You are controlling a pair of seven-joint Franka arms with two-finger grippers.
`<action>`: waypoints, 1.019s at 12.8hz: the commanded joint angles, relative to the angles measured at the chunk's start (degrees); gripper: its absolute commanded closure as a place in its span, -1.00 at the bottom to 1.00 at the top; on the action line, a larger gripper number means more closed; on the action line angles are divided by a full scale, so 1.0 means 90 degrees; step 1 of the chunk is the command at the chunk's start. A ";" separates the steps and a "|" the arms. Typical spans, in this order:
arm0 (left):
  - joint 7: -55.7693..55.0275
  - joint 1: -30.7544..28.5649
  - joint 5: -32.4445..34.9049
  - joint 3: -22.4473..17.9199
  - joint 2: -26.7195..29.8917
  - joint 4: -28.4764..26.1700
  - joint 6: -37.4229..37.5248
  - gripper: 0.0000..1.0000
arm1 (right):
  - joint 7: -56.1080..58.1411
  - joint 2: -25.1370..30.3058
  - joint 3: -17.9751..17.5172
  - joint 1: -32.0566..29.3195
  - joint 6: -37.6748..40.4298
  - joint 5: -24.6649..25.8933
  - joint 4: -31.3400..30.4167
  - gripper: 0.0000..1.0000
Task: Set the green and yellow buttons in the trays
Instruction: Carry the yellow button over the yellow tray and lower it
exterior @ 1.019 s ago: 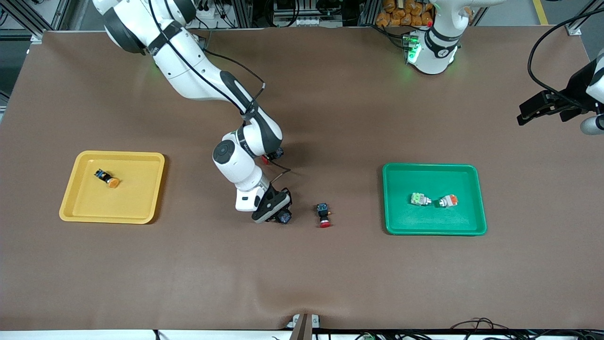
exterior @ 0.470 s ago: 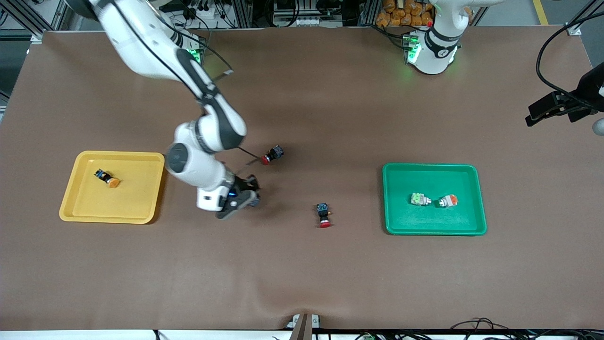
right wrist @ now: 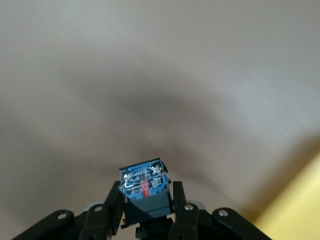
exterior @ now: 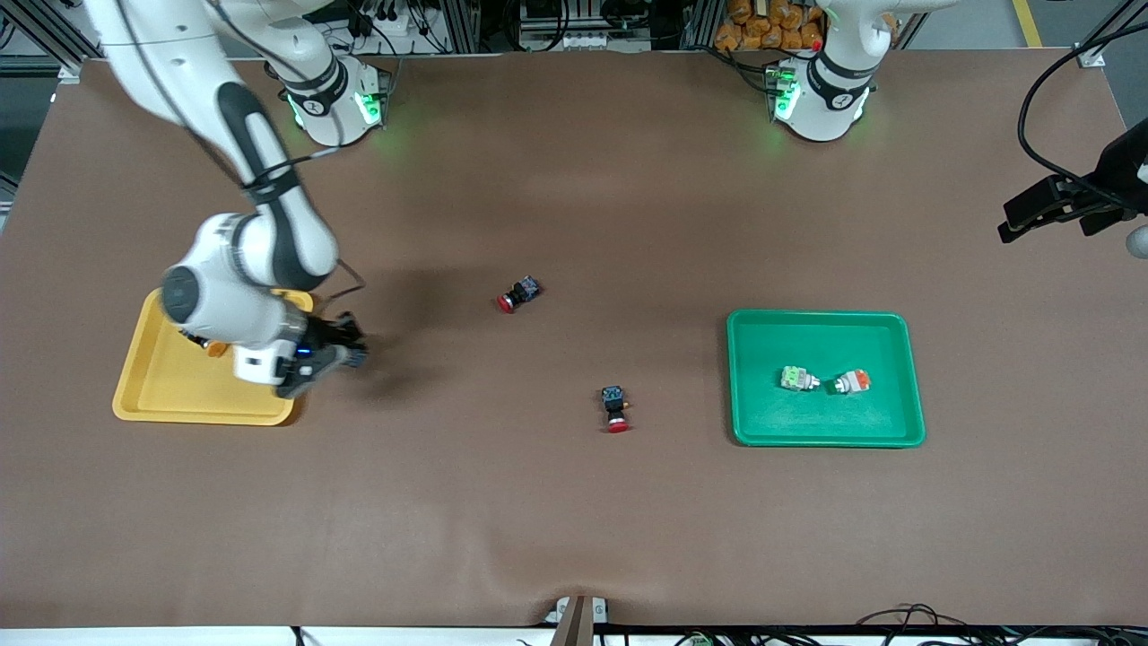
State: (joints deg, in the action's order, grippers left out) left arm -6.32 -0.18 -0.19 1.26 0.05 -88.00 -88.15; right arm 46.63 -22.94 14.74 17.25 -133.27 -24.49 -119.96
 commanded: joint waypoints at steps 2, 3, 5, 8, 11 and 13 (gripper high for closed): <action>0.0126 -0.0029 -0.0116 0.0016 -0.0006 0.0022 -0.0059 -1.00 | 0.0268 0.0294 0.0734 -0.0012 0.0609 0.0084 -0.0138 1.00; 0.0126 -0.0029 -0.0116 0.0016 -0.0006 0.0012 -0.0059 -1.00 | 0.0481 0.0236 0.0909 -0.0022 0.0531 0.0085 -0.0138 1.00; 0.0126 -0.0029 -0.0116 0.0016 -0.0016 0.0012 -0.0059 -1.00 | 0.1056 -0.0018 0.1096 -0.0187 0.0258 0.0026 -0.0128 0.82; 0.0126 -0.0039 -0.0106 -0.0003 -0.0016 0.0041 -0.0069 -1.00 | 0.1147 -0.0078 0.1116 -0.0256 0.0315 -0.0003 -0.0069 -1.00; 0.0126 -0.0049 -0.0077 -0.0013 -0.0045 0.0022 -0.0147 -1.00 | 0.1137 -0.0019 0.1223 -0.0344 0.0364 0.0006 -0.0011 -1.00; 0.0126 -0.0049 -0.0077 -0.0013 -0.0045 0.0012 -0.0147 -1.00 | 0.1253 0.0117 0.1398 -0.0412 0.1024 0.0045 0.0164 -1.00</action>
State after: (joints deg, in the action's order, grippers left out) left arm -6.32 -0.27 -0.19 1.18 -0.22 -88.10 -88.99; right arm 56.10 -24.17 26.57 15.18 -128.94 -24.50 -119.48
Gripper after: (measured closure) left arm 0.000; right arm 0.000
